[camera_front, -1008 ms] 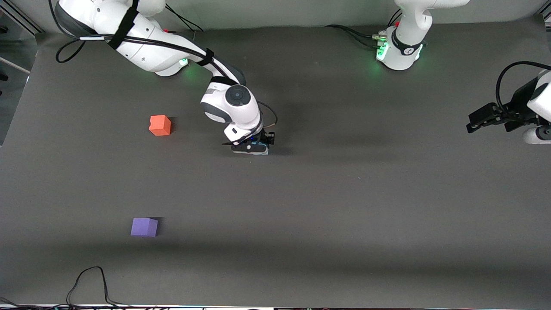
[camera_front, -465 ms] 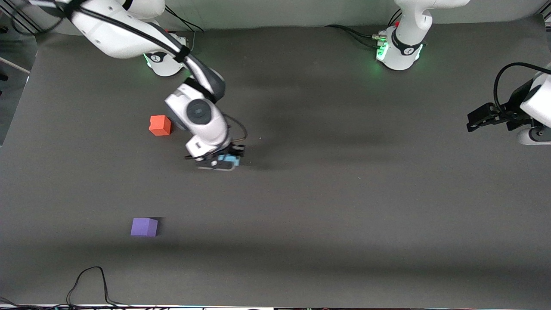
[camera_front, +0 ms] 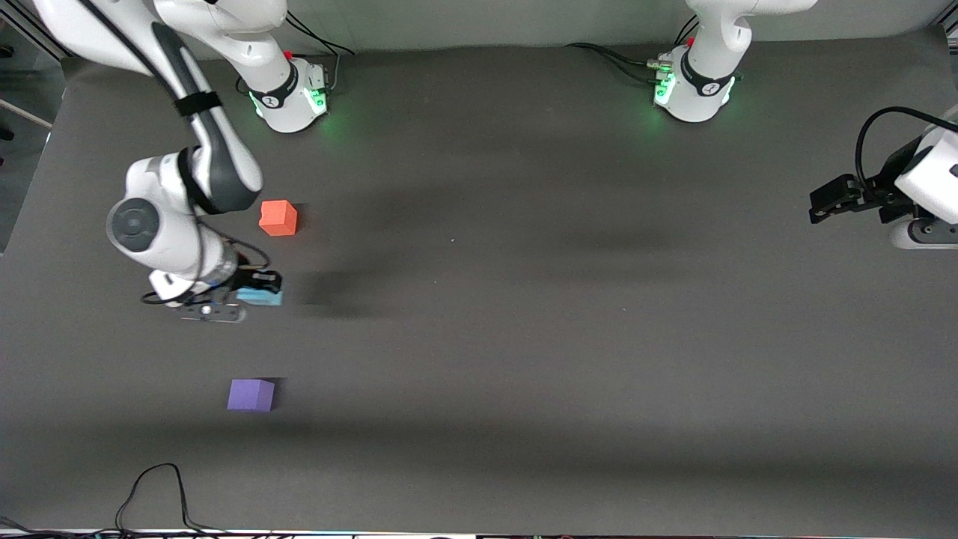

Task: Place blue block between orange and purple blocks
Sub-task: 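Carry the blue cube with the right gripper toward the orange cube, then lower the blue cube between the orange and purple cubes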

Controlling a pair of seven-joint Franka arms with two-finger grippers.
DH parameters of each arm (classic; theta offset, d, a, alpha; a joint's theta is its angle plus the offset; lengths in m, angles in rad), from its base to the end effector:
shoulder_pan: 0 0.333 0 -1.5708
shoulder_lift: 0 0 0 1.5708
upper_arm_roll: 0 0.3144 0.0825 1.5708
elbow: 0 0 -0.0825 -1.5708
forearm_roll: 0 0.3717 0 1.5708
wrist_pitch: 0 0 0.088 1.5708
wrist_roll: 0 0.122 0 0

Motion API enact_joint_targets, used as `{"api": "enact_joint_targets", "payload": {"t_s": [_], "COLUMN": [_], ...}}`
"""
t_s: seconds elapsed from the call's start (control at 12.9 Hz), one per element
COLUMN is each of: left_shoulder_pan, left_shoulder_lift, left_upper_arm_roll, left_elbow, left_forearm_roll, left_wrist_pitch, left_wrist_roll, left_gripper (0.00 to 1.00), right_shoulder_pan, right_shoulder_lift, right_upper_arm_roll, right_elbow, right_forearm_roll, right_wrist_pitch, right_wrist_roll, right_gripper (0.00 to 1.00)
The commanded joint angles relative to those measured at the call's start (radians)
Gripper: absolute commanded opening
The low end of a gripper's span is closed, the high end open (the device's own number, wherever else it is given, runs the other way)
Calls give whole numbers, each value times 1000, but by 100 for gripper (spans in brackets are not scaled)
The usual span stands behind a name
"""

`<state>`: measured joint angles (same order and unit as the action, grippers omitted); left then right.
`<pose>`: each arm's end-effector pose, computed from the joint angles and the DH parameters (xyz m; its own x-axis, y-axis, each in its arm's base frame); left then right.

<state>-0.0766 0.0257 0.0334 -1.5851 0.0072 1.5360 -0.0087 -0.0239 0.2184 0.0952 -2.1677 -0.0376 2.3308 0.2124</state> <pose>0.5434 -0.0228 0.5845 0.9966 -0.0341 -0.0746 -0.0348 -0.9994 -0.0087 0.5435 0.0376 0.2819 0.9919 -0.1162 -0.0518 -0.1154 -0.9932 0.0165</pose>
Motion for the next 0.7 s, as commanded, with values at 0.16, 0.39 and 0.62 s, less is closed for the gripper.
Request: {"api": "enact_joint_targets", "payload": {"t_s": [0.16,0.39,0.62], "left_shoulder_pan": [-8,-3,0], "left_shoulder_lift": [7,8,8], "left_upper_arm_roll": [5,5,5], "left_elbow": [22,22,22], "left_forearm_roll": [14,4,0], "left_wrist_pitch": [-45,-59,-59], "left_wrist_roll": [32,32,33], "left_gripper": [100,100,100], "right_shoulder_pan": [15,16,16], "right_shoulder_lift": [140,165,87], "right_upper_arm_roll": [-28,-28,-31], "right_elbow": [-67,-72,-69], "right_forearm_roll": [36,36,36], "right_wrist_pitch": [238,268,201], "right_wrist_roll": [-59,-59,-61], "right_gripper": [29,50,100]}}
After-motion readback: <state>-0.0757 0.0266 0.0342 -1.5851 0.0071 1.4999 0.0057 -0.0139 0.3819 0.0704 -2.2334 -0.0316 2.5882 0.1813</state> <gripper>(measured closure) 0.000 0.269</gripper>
